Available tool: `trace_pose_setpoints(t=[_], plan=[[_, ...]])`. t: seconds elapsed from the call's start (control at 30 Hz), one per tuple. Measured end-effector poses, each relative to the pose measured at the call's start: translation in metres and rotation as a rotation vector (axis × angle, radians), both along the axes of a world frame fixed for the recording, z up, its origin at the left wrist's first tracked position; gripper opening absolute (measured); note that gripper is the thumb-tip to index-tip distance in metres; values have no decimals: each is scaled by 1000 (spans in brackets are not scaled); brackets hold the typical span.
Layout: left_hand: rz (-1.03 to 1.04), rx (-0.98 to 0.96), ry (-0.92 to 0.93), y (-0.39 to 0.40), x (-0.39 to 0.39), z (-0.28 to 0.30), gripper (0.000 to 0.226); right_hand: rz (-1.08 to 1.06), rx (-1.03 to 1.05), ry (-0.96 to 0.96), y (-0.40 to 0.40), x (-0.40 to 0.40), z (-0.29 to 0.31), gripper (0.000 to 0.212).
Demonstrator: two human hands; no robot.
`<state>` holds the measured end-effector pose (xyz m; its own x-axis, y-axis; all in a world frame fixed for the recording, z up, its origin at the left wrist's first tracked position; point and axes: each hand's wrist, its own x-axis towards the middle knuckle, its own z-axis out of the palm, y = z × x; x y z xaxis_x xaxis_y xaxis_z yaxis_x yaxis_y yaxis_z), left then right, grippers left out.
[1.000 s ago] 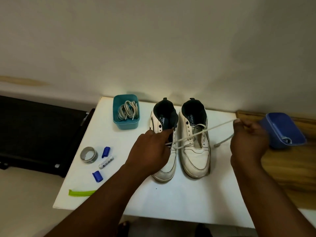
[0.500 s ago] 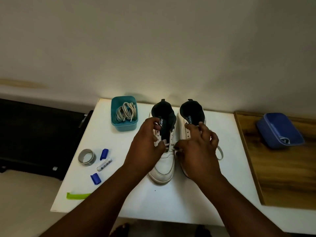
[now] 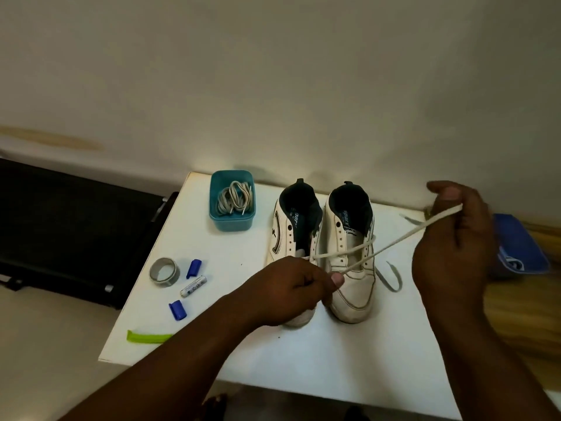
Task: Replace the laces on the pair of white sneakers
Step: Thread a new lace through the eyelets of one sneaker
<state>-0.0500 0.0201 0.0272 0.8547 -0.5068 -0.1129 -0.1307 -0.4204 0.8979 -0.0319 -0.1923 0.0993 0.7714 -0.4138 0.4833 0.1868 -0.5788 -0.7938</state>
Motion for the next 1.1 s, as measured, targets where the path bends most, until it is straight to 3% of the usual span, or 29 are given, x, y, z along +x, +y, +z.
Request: trace_pose_setpoints(t=[0.07,0.13,0.23,0.3,0.4,0.5,0.6,0.67,0.73,0.8,0.9,0.97,1.1], plan=[[85,-27,-81,-1,-1,1,52,178,-19,24,10,-3,-6,24],[250,-148,-14,-8,2,6,60,343,-232,94,23,-9,-20,22],[487,-433,442,-12,13,24,66,523,-447,151,41,-15,-38,38],[550,-631,701,-5,17,25,45,616,-422,137,47,-17,-39,35],[554,-757,858,3,13,21,19,686,-432,123,49,-18,-41,31],[621,-728,752,5,15,17,15,695,-460,190,45,-14,-43,33],[699,-407,262,13,21,16,12,607,-716,488,29,-9,-43,69],[652,-320,60,16,21,17,10,551,-835,662,18,-10,-40,86],[566,-382,80,14,20,19,11,643,-596,698,22,-14,-34,85],[494,-438,125,10,19,18,15,753,-153,651,40,-16,-31,78],[489,-481,162,11,22,15,16,752,311,597,60,-12,-38,48],[505,-489,168,13,24,13,15,686,546,626,59,-6,-35,33],[464,-488,168,10,22,15,13,660,898,713,48,2,-33,33]])
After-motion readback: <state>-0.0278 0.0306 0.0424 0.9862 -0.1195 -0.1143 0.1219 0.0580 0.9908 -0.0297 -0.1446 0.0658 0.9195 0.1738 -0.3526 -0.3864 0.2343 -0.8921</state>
